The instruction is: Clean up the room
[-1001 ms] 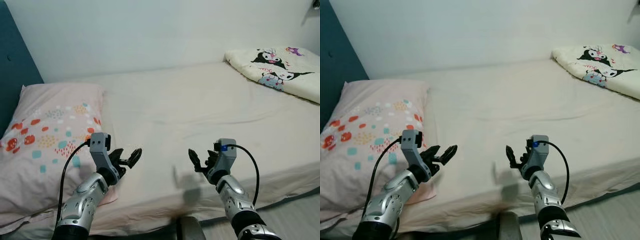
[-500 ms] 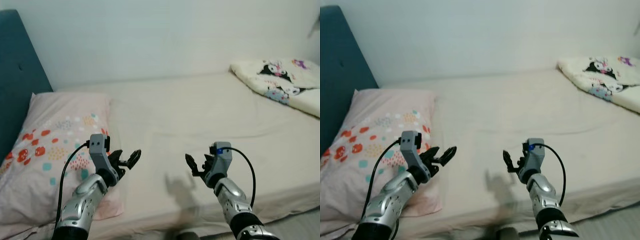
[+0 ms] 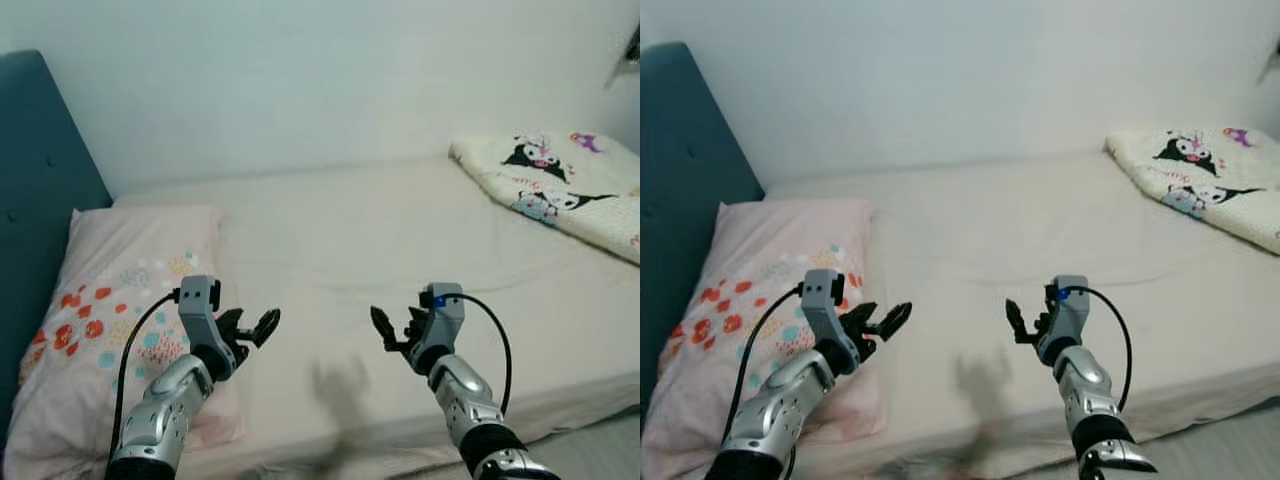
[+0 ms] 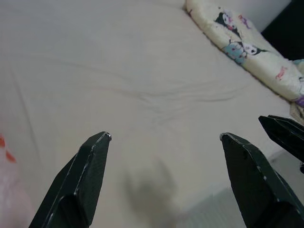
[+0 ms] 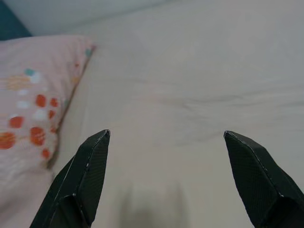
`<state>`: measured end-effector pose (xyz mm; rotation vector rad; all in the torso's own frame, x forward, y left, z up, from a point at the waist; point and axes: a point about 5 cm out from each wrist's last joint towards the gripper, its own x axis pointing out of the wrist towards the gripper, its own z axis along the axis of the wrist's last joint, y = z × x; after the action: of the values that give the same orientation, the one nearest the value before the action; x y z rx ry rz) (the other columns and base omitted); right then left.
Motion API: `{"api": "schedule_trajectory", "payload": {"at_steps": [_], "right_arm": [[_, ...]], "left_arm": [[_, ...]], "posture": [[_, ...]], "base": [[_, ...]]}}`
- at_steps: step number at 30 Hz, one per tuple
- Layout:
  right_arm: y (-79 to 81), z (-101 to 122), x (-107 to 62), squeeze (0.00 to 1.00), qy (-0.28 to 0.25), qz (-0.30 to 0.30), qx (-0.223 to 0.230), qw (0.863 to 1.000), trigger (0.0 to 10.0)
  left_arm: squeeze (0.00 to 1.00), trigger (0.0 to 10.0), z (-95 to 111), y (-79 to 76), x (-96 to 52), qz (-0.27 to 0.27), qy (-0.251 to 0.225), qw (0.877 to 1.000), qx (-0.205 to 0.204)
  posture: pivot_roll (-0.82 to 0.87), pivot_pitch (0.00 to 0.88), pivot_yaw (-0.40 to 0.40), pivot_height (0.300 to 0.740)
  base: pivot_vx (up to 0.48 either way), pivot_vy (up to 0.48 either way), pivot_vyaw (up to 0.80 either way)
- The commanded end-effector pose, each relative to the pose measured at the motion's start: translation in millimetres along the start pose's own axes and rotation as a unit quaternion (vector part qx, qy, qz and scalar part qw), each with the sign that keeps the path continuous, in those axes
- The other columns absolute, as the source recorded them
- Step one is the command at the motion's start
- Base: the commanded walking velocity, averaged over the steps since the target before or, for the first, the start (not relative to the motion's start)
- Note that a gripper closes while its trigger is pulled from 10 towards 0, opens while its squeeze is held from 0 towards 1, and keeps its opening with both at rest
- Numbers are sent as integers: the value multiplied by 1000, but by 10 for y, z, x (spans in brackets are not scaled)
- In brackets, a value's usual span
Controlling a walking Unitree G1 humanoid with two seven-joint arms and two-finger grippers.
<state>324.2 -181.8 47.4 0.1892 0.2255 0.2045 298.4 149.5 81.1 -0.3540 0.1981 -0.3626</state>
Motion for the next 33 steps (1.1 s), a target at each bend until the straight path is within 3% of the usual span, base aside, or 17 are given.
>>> {"api": "schedule_trajectory", "payload": {"at_steps": [1,2,5,7,9,11,12,13,15,16,17,18,21,22,25,29,33], "right_arm": [[-4,-83,-29,0,13,-4,4,1000,10000],[-4,-83,-29,0,13,-4,4,1000,10000],[-67,-286,-98,0,71,-46,-7,996,10000],[-74,-324,-114,0,82,-51,-8,995,10000],[-118,-505,-220,0,118,-69,0,991,10000],[-210,-836,-466,0,187,-111,9,976,10000],[-210,-836,-466,0,187,-111,9,976,10000],[-239,-949,-565,0,211,-126,11,969,10000],[-305,-1272,-894,0,278,-168,26,946,10000],[-305,-1272,-894,0,278,-168,26,946,10000],[-316,-1374,-1011,0,298,-180,32,937,10000],[-316,-1374,-1011,0,298,-180,32,937,10000],[-304,-1633,-1328,0,352,-198,41,914,10000],[-304,-1633,-1328,0,352,-198,41,914,10000],[-274,-1804,-1565,0,398,-202,33,894,10000],[-258,-1867,-1659,0,419,-198,23,886,10000],[-274,-1854,-1650,0,421,-197,18,885,10000]], "left_arm": [[0,10000,-88,67,-45,12,12,1000,0],[0,10000,-88,67,-45,12,12,1000,0],[0,10000,-284,222,-115,39,52,997,51],[0,10000,-320,249,-130,44,60,996,58],[0,10000,-478,377,-199,80,91,990,78],[0,10000,-798,567,-389,131,162,974,90],[0,10000,-798,567,-389,131,162,974,90],[0,10000,-913,626,-477,148,189,967,91],[0,10000,-1250,760,-817,199,269,938,85],[0,10000,-1250,760,-817,199,269,938,85],[0,10000,-1366,789,-954,215,295,927,80],[0,10000,-1366,789,-954,215,295,927,80],[0,10000,-1729,779,-1415,248,372,894,42],[0,10000,-1729,779,-1415,248,372,894,42],[0,10000,-1925,722,-1679,256,424,868,33],[0,10000,-1945,711,-1683,261,423,867,30],[0,10000,-1898,750,-1628,266,418,868,36]], "posture": [[-64,6,-30,715],[-64,6,-30,715],[-66,6,-29,715],[-66,6,-29,715],[-65,2,-32,715],[-58,0,-37,715],[-58,0,-37,715],[-58,0,-37,715],[-60,0,-38,715],[-60,0,-38,715],[-59,0,-37,715],[-59,0,-37,715],[-70,0,-32,715],[-70,0,-32,715],[-73,0,-32,715],[-66,0,-41,715],[-67,0,-40,715]], "base": [[0,0,0],[0,0,0],[0,0,0],[0,0,0],[0,0,0],[0,0,0],[0,0,0],[0,0,0],[0,0,0],[0,0,0],[0,0,0],[0,0,0],[0,0,0],[0,0,0],[0,0,0],[0,-96,0],[0,-428,0]]}}
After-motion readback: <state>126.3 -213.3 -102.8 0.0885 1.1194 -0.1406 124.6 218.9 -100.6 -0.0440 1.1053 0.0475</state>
